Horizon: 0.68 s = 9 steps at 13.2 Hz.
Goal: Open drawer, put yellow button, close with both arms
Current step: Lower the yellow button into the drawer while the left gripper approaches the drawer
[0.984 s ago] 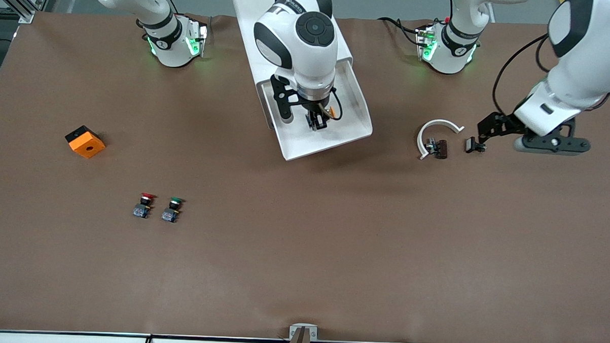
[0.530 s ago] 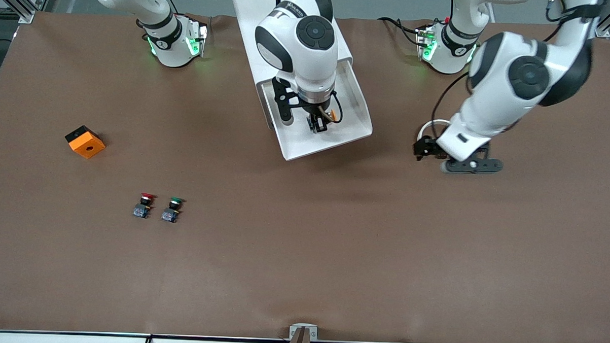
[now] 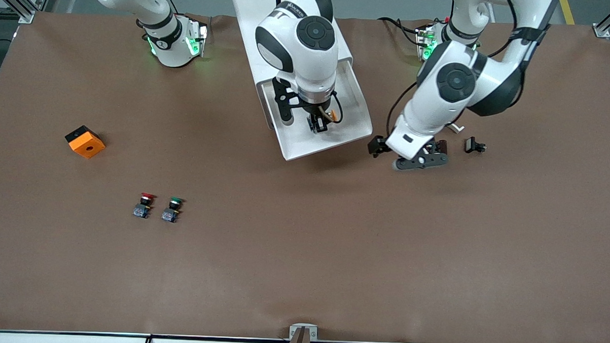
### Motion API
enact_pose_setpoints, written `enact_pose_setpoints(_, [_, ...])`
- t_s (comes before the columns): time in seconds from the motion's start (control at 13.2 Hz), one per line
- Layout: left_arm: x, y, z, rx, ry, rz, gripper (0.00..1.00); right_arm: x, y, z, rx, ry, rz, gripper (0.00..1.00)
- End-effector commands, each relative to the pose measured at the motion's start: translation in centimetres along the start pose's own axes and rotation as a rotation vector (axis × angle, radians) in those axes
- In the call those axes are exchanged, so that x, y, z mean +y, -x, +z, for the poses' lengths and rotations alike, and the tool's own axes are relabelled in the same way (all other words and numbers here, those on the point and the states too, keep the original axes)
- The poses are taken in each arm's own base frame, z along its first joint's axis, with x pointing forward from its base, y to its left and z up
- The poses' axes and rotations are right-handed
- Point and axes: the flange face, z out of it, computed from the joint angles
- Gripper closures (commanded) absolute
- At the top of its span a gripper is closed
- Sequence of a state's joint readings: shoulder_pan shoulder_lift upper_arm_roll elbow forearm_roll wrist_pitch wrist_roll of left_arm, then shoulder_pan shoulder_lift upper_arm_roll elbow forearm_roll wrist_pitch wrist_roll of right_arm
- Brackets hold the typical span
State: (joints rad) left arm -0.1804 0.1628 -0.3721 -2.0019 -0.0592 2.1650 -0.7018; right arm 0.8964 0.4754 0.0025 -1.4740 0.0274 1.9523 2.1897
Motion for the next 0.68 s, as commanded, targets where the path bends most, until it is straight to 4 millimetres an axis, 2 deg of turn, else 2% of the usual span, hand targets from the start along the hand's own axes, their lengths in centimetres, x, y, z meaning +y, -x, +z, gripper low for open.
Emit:
enact_pose_setpoints(0.0, [3.0,0.5,0.9,-0.017,0.018,-0.023,0.00,-0.2,0.5,-0.3,0.004,-0.015,0.018,1.00])
enact_pose_setpoints(0.23, [5.0,1.0,1.5,-0.031,0.028,-0.055,0.00,-0.2,0.6,0.1,0.006,-0.010,0.015,1.00])
enact_pose_setpoints(0.38, [7.1,1.3,2.5,-0.049,0.036,-0.089,0.00,-0.4,0.6,0.4,0.008,-0.008,0.017,1.00])
enact_pose_setpoints(0.61, [8.7,1.6,3.6,-0.070,0.041,-0.159,0.00,-0.6,0.7,0.5,-0.003,-0.023,0.018,1.00])
